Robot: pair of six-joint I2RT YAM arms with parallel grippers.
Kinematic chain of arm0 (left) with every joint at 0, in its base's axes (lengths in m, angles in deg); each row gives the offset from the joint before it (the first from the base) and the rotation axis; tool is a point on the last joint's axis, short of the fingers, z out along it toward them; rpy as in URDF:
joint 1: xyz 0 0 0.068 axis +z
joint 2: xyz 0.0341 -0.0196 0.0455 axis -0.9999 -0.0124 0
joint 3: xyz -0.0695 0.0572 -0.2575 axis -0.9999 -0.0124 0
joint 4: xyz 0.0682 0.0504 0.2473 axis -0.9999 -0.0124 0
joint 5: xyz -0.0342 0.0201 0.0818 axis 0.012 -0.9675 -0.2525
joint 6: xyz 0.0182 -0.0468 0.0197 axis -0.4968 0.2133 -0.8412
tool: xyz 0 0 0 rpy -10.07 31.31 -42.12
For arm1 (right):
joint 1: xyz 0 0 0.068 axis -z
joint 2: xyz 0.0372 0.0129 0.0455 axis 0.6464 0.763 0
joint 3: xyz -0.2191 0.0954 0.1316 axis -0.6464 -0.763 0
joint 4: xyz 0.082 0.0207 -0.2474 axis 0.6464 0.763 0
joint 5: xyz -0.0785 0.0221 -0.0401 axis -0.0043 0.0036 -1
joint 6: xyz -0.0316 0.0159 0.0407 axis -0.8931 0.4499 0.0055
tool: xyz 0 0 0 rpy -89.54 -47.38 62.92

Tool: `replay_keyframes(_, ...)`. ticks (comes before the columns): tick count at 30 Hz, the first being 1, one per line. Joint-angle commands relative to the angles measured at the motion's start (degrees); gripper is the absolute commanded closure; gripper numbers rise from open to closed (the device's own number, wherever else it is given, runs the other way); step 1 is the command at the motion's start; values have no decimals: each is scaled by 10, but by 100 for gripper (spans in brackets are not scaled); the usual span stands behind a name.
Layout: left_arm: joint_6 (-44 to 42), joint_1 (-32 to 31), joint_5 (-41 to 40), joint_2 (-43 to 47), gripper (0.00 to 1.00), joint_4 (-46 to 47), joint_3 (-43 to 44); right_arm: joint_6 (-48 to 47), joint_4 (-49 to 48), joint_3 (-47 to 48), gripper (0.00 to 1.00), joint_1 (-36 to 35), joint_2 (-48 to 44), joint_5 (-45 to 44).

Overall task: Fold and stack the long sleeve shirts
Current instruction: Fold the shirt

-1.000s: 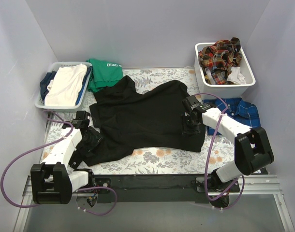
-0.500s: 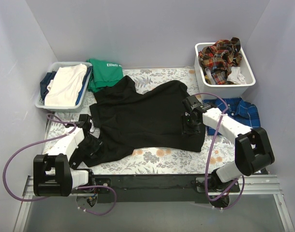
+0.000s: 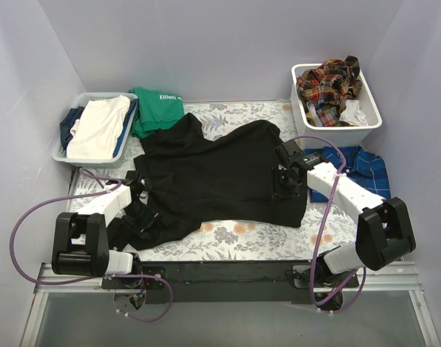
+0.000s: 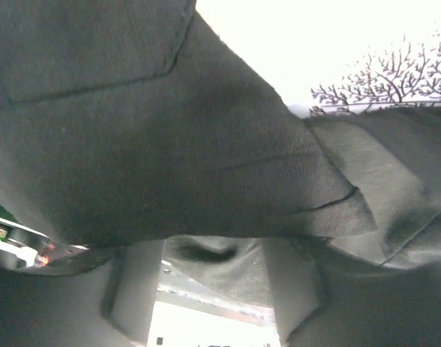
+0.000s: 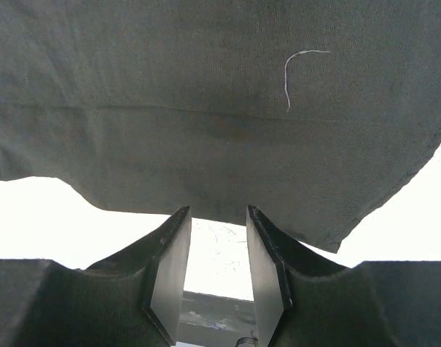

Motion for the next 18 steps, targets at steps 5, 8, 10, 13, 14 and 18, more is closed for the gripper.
replay_keyframes(5, 17, -16, 13, -33, 100, 63, -6, 16, -5, 17, 56, 1, -25, 1)
replay_keyframes(8, 13, -18, -12, -12, 100, 39, 23, 22, 2, 7, 56, 5, -28, -4)
replay_keyframes(10, 11, -18, -53, 26, 100, 8, 59, 23, 10, 1, 56, 12, -29, -11)
replay_keyframes(13, 8, -18, -94, 78, 100, -45, 114, 12, 65, 6, 56, 31, -23, -21)
replay_keyframes(14, 11, -18, -108, 98, 100, -65, 138, 10, 97, 9, 56, 36, -19, -22)
replay_keyframes(18, 11, -18, -111, 134, 100, -89, 137, 7, 166, -20, 56, 37, -17, -26)
